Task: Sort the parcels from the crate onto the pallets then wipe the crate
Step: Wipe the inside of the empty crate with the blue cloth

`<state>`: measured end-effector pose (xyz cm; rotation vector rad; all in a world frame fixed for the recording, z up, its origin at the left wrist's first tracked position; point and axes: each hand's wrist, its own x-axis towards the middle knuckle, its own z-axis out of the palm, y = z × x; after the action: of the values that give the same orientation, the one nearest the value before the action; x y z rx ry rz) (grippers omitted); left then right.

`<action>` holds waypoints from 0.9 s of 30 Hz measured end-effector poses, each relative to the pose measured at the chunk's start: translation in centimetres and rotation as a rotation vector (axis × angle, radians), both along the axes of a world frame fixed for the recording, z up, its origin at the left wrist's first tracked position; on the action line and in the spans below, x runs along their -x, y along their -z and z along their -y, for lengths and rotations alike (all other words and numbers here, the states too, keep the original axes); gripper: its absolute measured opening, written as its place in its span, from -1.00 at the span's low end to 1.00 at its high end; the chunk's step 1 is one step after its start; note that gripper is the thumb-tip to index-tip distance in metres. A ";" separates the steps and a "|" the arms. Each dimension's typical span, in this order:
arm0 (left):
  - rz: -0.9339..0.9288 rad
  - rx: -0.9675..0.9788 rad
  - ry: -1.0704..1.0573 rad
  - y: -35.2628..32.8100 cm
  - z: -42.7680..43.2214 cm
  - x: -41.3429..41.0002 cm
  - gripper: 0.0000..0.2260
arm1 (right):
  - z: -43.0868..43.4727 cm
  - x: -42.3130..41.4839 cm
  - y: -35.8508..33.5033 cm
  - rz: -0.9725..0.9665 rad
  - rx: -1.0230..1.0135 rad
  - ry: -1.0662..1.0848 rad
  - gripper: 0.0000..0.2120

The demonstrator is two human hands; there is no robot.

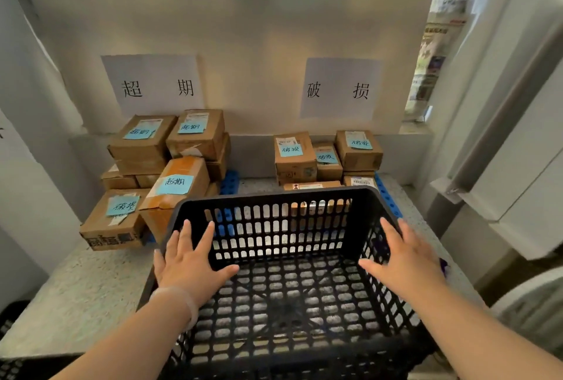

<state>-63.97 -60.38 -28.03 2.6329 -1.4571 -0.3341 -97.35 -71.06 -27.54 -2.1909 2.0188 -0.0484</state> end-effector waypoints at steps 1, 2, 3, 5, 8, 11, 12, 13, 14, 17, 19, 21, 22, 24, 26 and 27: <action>0.014 -0.002 0.067 -0.1 0.6 0.6 -0.12 | -0.4 -0.9 -0.1 0.013 0.008 -0.077 -0.04; 0.022 -0.002 0.129 -0.2 1.4 1.3 -0.13 | -0.8 -1.9 0.1 0.033 0.007 -0.147 -0.06; 0.032 0.000 0.187 -0.2 2.0 2.0 -0.13 | -1.2 -2.9 0.3 0.048 -0.001 -0.201 -0.07; 0.043 0.009 0.288 -0.1 3.1 3.6 -0.14 | -2.0 -4.4 1.0 0.056 -0.023 -0.265 -0.08; 0.059 0.010 0.418 0.3 4.2 6.1 -0.16 | -2.7 -5.3 1.7 0.025 -0.044 -0.277 -0.09; 0.059 0.012 0.497 0.7 5.3 8.1 -0.16 | -2.7 -4.9 1.8 0.047 -0.056 -0.231 -0.10; 0.050 0.015 0.513 0.9 5.8 8.8 -0.17 | -2.6 -4.5 1.7 0.054 -0.055 -0.226 -0.11; 0.039 0.019 0.527 1.0 6.2 9.3 -0.17 | -2.3 -4.1 1.6 0.059 -0.047 -0.225 -0.12; 0.029 0.022 0.544 1.0 6.8 10.0 -0.18 | -1.9 -3.6 1.4 0.063 -0.037 -0.225 -0.13; 0.023 0.030 0.607 1.1 8.7 12.3 -0.19 | 0.1 -1.7 0.7 0.109 0.014 -0.177 -0.18; 0.009 0.025 0.640 1.3 10.3 14.1 -0.19 | 1.9 -0.1 0.3 0.151 0.034 -0.129 -0.22; -0.005 0.018 0.650 1.5 12.1 16.0 -0.20 | 4.0 1.9 0.2 0.185 0.020 -0.095 -0.26; -0.015 0.016 0.645 1.7 12.9 16.9 -0.20 | 5.1 2.9 0.2 0.195 0.013 -0.082 -0.28; -0.040 0.007 0.630 2.2 14.5 18.5 -0.21 | 7.5 5.1 0.5 0.202 0.006 -0.046 -0.32; -0.043 -0.011 0.608 2.9 15.7 19.8 -0.22 | 10.0 7.4 1.4 0.203 -0.011 0.013 -0.37; -0.041 -0.024 0.591 3.4 16.1 20.3 -0.23 | 11.1 8.5 2.2 0.194 -0.034 0.045 -0.38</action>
<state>-84.30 -76.46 -31.43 2.1352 -2.1995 -0.4498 -105.82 -82.16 -29.72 -2.0338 1.9472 -0.2213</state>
